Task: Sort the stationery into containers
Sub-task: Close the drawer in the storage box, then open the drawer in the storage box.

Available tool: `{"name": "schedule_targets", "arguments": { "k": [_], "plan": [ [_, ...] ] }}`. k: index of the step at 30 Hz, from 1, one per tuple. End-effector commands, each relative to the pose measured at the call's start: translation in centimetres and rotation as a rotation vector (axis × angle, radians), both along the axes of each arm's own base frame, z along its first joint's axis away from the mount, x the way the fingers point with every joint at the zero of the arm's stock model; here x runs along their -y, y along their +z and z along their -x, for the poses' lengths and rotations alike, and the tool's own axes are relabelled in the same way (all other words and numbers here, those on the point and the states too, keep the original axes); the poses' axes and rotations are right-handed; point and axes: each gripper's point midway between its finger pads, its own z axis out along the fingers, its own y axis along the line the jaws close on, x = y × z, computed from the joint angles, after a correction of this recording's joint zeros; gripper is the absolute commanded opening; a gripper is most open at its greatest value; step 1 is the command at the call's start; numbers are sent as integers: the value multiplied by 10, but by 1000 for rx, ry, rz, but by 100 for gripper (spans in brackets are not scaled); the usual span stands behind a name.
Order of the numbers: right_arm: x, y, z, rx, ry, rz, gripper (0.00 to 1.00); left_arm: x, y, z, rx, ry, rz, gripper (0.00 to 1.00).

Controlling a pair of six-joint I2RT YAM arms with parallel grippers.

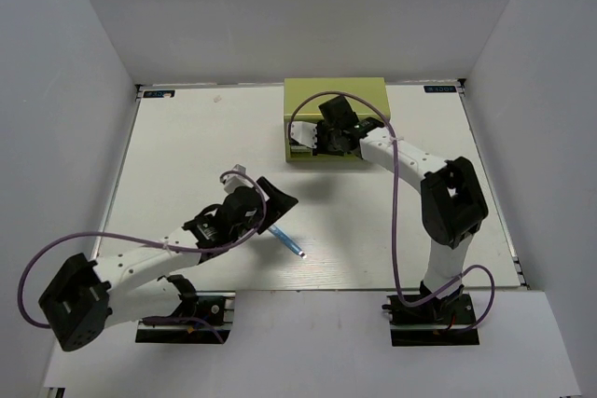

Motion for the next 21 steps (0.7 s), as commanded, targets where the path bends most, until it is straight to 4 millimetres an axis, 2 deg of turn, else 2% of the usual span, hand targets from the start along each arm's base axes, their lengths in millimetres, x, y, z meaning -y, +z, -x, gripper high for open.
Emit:
{"name": "schedule_targets", "arguments": {
  "k": [1, 3, 4, 5, 7, 8, 9, 11, 13, 14, 15, 16, 17, 18, 19, 20, 21],
  "plan": [
    [5, 32, -47, 161, -118, -37, 0, 22, 27, -30, 98, -1, 44, 84],
    [7, 35, -55, 173, -132, -37, 0, 31, 25, -36, 93, -23, 47, 84],
    [8, 36, -57, 176, -138, -36, 0, 38, 34, -43, 115, -23, 70, 84],
    [9, 33, -59, 175, -141, -32, 0, 43, 20, -45, 91, -34, 53, 84],
    [12, 36, -62, 178, -152, -38, 0, 50, 28, -59, 120, -24, 90, 82],
    [13, 39, -64, 184, -151, -46, 0, 52, 26, -62, 123, -24, 92, 81],
    [16, 39, -63, 177, -152, -47, 0, 53, 16, -67, 106, -10, 90, 81],
    [18, 39, -62, 179, -148, -54, 0, 60, 24, -77, 134, -3, 139, 80],
    [18, 52, -56, 162, -114, -80, 0, 58, 14, -89, 127, 24, 145, 79],
    [12, 47, -42, 87, -49, -104, 0, 64, 21, -95, 145, 31, 186, 79],
    [13, 67, -26, 79, -12, -128, 0, 63, 23, -103, 154, 55, 203, 77],
    [3, 63, -8, 20, 80, -189, 0, 66, 8, -106, 137, 56, 186, 77],
    [1, 67, -1, 15, 103, -210, 0, 73, 19, -113, 161, 60, 227, 77],
    [-1, 104, 13, 69, 145, -279, 0, 74, 17, -120, 168, 69, 232, 74],
    [3, 94, 24, 42, 147, -294, 4, 77, 16, -124, 166, 75, 248, 72],
    [1, 117, 29, 93, 163, -344, 24, 79, 15, -128, 167, 88, 261, 70],
    [4, 127, 33, 126, 161, -370, 36, 85, 12, -135, 172, 93, 283, 68]
  ]
}}
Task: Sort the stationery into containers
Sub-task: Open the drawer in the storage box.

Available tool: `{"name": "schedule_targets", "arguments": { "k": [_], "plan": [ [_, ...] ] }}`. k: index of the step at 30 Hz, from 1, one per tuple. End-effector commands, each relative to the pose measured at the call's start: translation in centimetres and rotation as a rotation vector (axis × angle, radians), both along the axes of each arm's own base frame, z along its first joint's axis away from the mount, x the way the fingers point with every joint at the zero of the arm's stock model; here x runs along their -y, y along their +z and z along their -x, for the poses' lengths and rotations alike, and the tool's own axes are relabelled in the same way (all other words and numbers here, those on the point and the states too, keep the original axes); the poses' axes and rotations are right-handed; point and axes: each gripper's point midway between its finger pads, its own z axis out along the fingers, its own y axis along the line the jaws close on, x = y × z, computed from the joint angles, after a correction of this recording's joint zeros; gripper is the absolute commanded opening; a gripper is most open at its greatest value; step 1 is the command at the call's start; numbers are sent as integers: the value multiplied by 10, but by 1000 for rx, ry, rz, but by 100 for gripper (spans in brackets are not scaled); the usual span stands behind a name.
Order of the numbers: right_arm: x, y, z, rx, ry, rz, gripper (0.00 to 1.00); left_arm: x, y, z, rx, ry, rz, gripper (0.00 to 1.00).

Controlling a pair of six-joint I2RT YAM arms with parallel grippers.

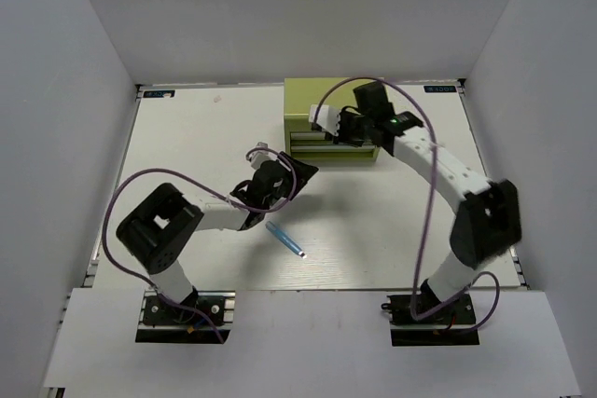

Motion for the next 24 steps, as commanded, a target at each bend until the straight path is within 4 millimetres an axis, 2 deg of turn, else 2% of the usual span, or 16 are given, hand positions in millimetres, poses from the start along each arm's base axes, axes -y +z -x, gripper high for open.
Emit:
{"name": "schedule_targets", "arguments": {
  "k": [1, 2, 4, 5, 6, 9, 11, 13, 14, 15, 16, 17, 19, 20, 21, 24],
  "plan": [
    [-16, 89, 29, 151, 103, -227, 43, 18, 40, -30, 113, 32, 151, 66],
    [-13, 95, 27, 158, 81, -246, 51, 23, 44, -35, 128, 32, 166, 66],
    [-11, 109, 28, 177, 61, -273, 56, 29, 37, -43, 132, 34, 181, 64],
    [-8, 118, 26, 185, 38, -287, 58, 34, 43, -48, 149, 34, 198, 64],
    [-7, 121, 24, 196, 31, -292, 60, 36, 34, -50, 141, 34, 189, 64],
    [0, 118, 14, 213, -4, -279, 63, 36, 35, -63, 153, 71, 217, 64],
    [3, 108, 7, 203, -29, -264, 63, 34, 25, -69, 135, 107, 224, 64],
    [4, 95, -3, 178, -58, -247, 63, 35, 30, -78, 153, 139, 247, 63],
    [3, 88, -8, 163, -64, -238, 63, 33, 24, -79, 148, 148, 238, 63],
    [6, 94, -15, 178, -85, -241, 63, 33, 20, -83, 143, 170, 238, 62],
    [5, 92, -17, 177, -87, -240, 63, 33, 25, -86, 149, 181, 253, 62],
    [4, 80, -24, 156, -100, -228, 63, 32, 18, -88, 137, 195, 248, 62],
    [6, 85, -31, 162, -119, -233, 63, 34, 21, -94, 143, 209, 263, 62],
    [5, 75, -35, 142, -123, -222, 63, 33, 16, -95, 138, 224, 266, 61],
    [8, 79, -39, 148, -133, -226, 63, 32, 22, -99, 155, 238, 279, 61],
    [10, 70, -43, 128, -143, -211, 63, 33, 18, -102, 157, 249, 289, 61]
  ]
}}
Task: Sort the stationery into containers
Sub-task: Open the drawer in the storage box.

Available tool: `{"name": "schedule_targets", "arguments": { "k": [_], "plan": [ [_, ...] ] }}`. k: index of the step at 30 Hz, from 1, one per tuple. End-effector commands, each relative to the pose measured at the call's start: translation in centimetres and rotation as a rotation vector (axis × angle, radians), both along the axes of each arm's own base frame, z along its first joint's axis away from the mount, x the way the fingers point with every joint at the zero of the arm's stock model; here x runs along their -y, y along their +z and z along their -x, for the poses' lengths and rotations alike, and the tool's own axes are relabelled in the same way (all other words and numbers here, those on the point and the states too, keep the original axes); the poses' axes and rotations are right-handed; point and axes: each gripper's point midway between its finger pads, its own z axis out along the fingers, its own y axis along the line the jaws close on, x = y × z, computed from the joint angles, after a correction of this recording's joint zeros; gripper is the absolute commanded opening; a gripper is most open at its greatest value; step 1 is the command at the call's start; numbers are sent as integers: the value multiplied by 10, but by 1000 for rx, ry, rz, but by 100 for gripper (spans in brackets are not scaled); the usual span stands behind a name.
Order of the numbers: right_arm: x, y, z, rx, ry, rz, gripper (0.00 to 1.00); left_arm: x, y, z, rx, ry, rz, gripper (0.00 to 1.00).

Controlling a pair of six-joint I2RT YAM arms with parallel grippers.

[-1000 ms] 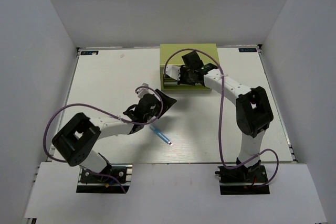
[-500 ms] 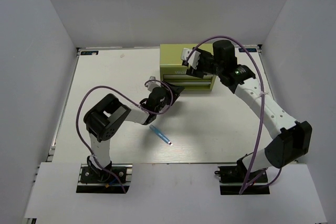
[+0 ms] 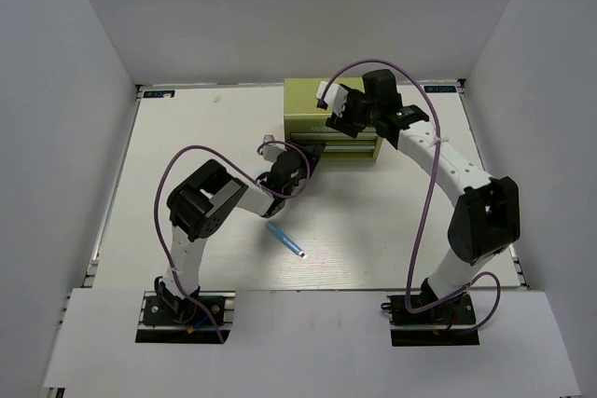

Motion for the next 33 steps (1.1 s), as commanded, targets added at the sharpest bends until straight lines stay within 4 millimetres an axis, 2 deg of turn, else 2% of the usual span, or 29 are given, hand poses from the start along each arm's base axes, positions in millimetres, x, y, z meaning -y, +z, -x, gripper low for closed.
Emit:
{"name": "schedule_targets", "arguments": {
  "k": [1, 3, 6, 14, 16, 17, 18, 19, 20, 21, 28, 32, 33],
  "plan": [
    [4, 25, -15, 51, -39, -36, 63, -1, 19, -16, 43, 52, 51, 59],
    [4, 19, -16, 37, -41, -26, 63, 1, 24, -20, 40, 66, 56, 59],
    [8, 15, -17, 26, -50, -19, 63, 0, 11, -22, 9, 79, 50, 56],
    [14, 5, -22, -24, -65, 10, 63, -5, 5, -32, -23, 146, 45, 51],
    [13, 1, -21, -41, -64, 18, 63, -10, -2, -34, -32, 174, 26, 51],
    [12, -2, -21, -49, -61, 19, 63, -9, 2, -36, -24, 174, 34, 51],
    [13, -4, -19, -59, -62, 26, 63, -9, -4, -35, -36, 177, 35, 51],
    [13, -6, -19, -65, -59, 30, 63, -9, 3, -39, -20, 188, 47, 50],
    [12, -5, -20, -66, -57, 31, 63, -11, -2, -40, -27, 204, 47, 50],
    [14, -10, -18, -90, -59, 41, 63, -9, 2, -42, -20, 204, 55, 50],
    [14, -17, -18, -118, -60, 59, 63, -10, -11, -44, -45, 220, 62, 32],
    [15, -22, -15, -136, -58, 71, 63, -11, -10, -45, -43, 229, 61, 28],
    [16, -22, -15, -136, -58, 76, 63, -13, -19, -43, -56, 230, 47, 25]
  ]
}}
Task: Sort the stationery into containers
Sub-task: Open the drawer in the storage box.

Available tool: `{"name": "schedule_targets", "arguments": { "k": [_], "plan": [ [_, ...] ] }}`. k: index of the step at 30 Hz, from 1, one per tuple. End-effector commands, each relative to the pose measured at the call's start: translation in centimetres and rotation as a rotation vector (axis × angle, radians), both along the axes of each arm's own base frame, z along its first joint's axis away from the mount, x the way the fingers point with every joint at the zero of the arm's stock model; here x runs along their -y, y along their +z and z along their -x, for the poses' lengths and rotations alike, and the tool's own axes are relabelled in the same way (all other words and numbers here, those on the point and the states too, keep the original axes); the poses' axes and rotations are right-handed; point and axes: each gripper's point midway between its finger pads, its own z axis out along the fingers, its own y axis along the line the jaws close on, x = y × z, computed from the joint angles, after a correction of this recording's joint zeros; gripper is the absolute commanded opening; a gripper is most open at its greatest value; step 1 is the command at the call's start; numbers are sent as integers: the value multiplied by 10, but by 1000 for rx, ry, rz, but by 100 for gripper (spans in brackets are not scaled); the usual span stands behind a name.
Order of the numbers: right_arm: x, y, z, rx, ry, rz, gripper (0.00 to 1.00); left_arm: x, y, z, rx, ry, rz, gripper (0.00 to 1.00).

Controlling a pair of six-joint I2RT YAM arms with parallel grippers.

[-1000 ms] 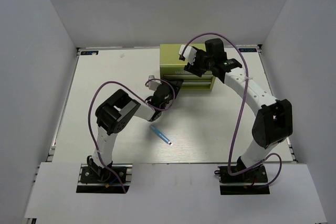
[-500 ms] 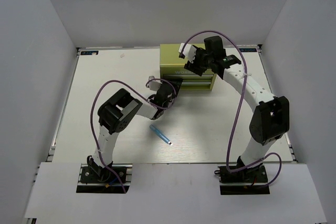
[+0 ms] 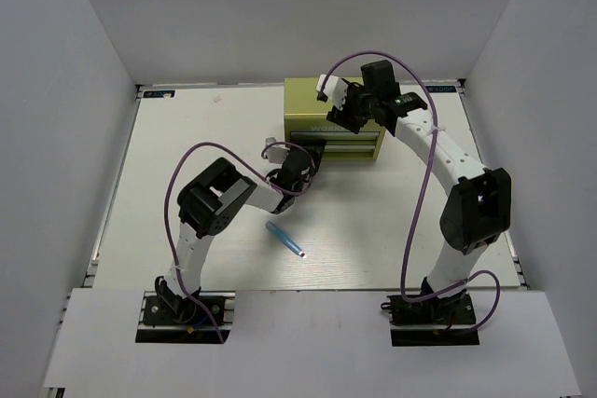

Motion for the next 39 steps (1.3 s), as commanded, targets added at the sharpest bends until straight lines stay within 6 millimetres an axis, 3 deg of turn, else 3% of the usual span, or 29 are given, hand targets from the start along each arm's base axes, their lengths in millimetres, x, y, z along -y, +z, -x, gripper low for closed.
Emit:
{"name": "schedule_targets", "arguments": {
  "k": [1, 5, 15, 20, 26, 28, 33, 37, 38, 39],
  "plan": [
    [6, -19, 0, -62, -19, 37, 63, -17, -16, -16, -19, 67, -55, 23],
    [10, -23, -2, -76, -35, 49, 63, -14, -20, -11, -27, 58, -62, 0],
    [12, -31, -10, -119, -77, 74, 63, -12, -37, 35, -66, -24, -78, 0],
    [13, -35, -13, -138, -102, 86, 63, -12, -27, 54, -58, -56, -67, 0],
    [17, -42, -15, -154, -123, 106, 63, -12, -29, 90, -70, -122, -85, 0],
    [18, -44, -15, -157, -130, 115, 63, -9, -21, 101, -62, -143, -78, 0],
    [19, -46, -14, -161, -132, 120, 63, -16, -27, 114, -93, -140, -123, 0],
    [19, -42, -11, -162, -124, 109, 70, -9, -18, 110, -70, -166, -81, 39],
    [18, -37, -10, -155, -121, 102, 70, -11, -16, 105, -69, -157, -80, 56],
    [19, -33, -9, -148, -121, 96, 71, -11, -21, 108, -85, -165, -92, 63]
  ]
}}
